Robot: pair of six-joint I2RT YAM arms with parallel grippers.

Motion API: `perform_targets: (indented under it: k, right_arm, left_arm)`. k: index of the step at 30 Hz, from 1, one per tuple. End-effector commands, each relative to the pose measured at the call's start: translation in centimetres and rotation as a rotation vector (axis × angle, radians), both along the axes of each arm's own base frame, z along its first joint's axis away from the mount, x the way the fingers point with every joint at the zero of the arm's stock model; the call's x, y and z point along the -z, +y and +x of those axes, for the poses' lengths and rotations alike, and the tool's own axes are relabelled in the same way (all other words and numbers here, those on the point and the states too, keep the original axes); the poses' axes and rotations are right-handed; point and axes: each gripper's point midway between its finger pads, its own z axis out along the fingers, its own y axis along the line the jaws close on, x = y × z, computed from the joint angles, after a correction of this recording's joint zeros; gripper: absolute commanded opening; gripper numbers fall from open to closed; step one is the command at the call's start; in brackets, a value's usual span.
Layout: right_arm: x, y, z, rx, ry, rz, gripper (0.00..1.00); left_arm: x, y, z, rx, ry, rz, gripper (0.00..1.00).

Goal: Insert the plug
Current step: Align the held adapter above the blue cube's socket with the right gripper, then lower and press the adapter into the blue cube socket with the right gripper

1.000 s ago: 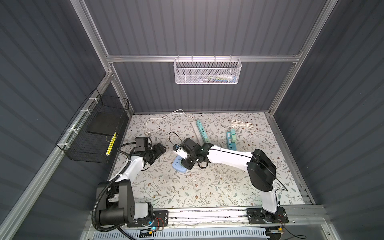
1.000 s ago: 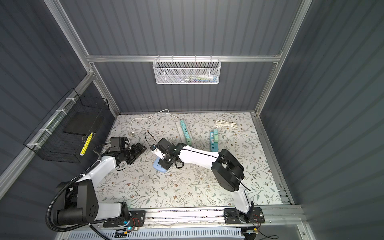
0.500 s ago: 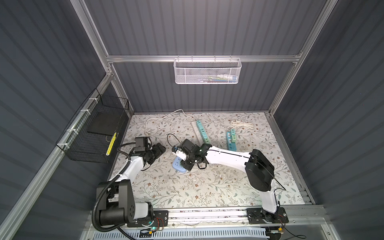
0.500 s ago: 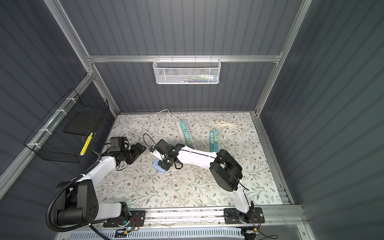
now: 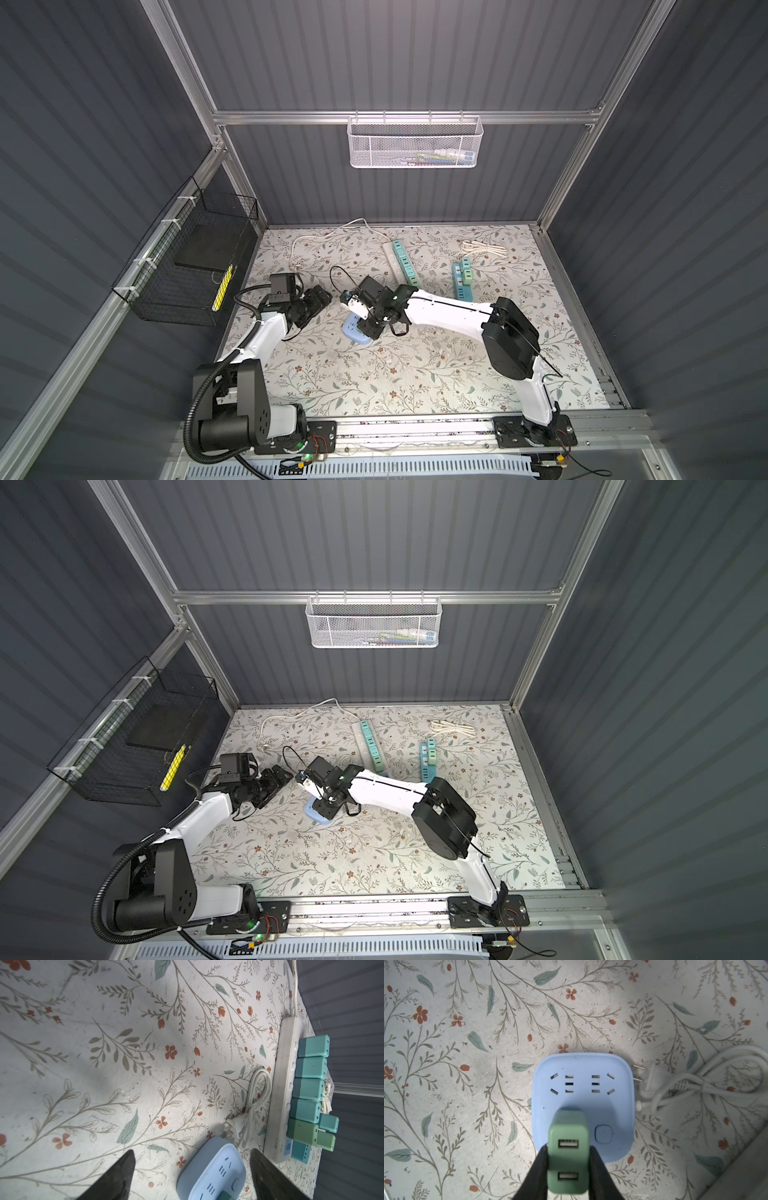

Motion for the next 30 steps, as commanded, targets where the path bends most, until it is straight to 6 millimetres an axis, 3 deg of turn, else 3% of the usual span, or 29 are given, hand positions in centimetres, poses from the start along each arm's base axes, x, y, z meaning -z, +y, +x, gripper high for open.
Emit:
perform_targets:
  k: [1,7,13,21,25,30]
  right_arm:
    - [7.5,-3.7,-1.8,0.030,0.123,-0.194,0.16]
    - [7.3,-1.9,1.7,0.092,0.099,-0.168,0.17]
    - [7.9,0.0,4.0,0.161,0.099,-0.158,0.18]
    - [7.5,0.8,4.7,0.171,0.097,-0.158,0.24]
    - [5.5,1.3,4.9,0.155,0.079,-0.124,0.30]
    - [0.6,3.1,5.6,0.148,0.051,-0.013,0.41]
  left_arm:
    - [-1.0,0.2,0.6,0.007,-0.025,0.006,0.86]
    - [-1.8,0.8,0.8,-0.018,-0.034,0.022,0.86]
    - [-2.7,1.5,1.1,-0.053,-0.044,0.046,0.87]
    - [-4.2,2.0,1.6,-0.089,-0.078,0.050,0.89]
    - [-4.5,2.2,1.5,-0.096,-0.084,0.055,0.89]
    - [-5.6,2.2,1.8,-0.093,-0.112,0.054,0.91]
